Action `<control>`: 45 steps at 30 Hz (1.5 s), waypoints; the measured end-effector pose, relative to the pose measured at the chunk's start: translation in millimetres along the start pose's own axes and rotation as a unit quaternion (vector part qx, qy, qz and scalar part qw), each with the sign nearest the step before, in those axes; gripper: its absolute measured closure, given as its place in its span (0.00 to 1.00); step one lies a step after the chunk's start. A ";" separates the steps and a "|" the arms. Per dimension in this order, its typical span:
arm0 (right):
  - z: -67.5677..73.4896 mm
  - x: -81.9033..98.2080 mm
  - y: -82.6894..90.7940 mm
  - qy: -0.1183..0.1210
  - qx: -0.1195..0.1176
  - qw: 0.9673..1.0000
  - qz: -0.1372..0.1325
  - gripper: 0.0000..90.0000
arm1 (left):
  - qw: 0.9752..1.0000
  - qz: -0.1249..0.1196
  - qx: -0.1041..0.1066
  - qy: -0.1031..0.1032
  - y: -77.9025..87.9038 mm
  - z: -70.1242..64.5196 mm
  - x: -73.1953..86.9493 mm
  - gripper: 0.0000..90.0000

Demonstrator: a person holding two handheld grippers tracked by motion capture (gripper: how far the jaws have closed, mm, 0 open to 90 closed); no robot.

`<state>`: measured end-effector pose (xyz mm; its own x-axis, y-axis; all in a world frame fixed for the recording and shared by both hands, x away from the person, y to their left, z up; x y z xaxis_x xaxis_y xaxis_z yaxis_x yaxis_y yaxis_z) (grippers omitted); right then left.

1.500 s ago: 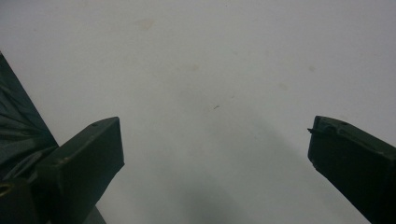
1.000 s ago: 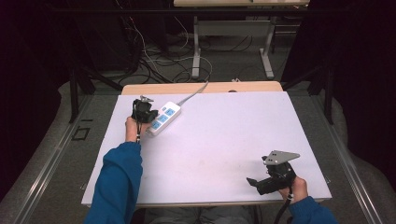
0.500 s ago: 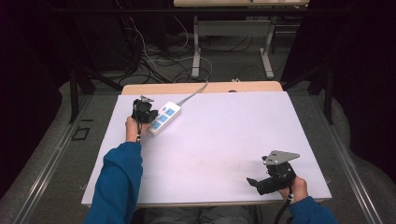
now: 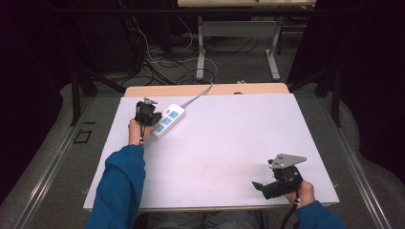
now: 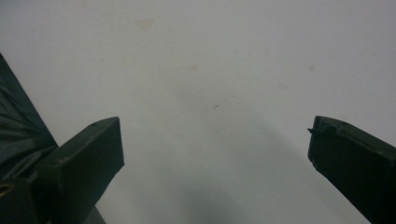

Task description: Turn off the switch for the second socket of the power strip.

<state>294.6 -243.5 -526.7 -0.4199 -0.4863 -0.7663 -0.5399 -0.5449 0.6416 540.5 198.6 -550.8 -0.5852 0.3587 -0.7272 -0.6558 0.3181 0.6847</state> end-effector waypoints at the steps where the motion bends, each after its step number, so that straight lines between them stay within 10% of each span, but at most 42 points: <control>1: -0.1 0.0 -0.1 0.000 -0.001 1.000 0.000 0.03 | 1.000 0.000 0.000 -0.003 0.0 0.2 -0.3 1.00; 45: -0.1 -0.1 -0.4 0.000 0.000 1.000 -0.001 0.03 | 1.000 0.008 -0.010 -0.014 0.4 -3.8 -2.3 1.00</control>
<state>295.0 -243.3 -526.8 -0.4189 -0.4858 -0.7671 -0.5404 -0.5455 0.6406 539.8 194.6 -549.0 -0.5830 0.3875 -0.7140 -0.6559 0.2941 0.6952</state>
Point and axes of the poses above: each handheld gripper's, and its own axes: y roughly backward along the jaws, x roughly out of its underside, z roughly to its left, the point moved 2 cm from there along -y, roughly forward along the jaws, and after that the axes turned 1 degree about -z, right-handed, at the moved point
